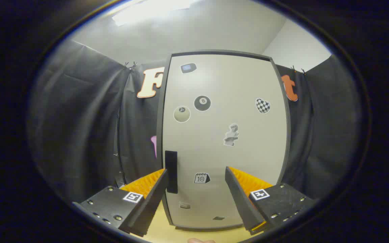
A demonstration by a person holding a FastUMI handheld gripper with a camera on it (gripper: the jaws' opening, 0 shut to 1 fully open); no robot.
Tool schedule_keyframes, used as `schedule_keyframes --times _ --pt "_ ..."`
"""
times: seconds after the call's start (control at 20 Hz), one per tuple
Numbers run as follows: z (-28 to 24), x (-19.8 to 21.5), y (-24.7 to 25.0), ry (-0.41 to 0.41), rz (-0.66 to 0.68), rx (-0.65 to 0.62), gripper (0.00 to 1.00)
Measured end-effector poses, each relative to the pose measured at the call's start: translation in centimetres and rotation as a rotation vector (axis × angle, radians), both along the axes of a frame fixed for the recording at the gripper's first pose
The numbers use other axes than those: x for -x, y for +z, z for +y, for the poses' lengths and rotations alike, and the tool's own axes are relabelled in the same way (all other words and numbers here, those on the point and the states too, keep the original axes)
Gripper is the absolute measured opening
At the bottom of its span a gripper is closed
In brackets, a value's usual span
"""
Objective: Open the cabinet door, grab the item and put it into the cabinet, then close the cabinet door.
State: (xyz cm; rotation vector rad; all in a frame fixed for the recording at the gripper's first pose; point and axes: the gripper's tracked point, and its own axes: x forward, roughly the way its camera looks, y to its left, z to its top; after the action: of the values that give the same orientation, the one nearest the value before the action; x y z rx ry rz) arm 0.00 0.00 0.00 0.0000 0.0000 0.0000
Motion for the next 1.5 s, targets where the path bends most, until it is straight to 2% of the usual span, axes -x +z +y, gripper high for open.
schedule_keyframes --times 0.65,1.2,1.5 --pt "1.0 -0.3 -0.4 0.020 0.015 0.015 1.00" --pt "3.3 -3.9 -2.7 0.051 0.071 0.032 1.00" --pt "4.5 -6.7 -3.8 0.039 0.087 0.044 1.00"
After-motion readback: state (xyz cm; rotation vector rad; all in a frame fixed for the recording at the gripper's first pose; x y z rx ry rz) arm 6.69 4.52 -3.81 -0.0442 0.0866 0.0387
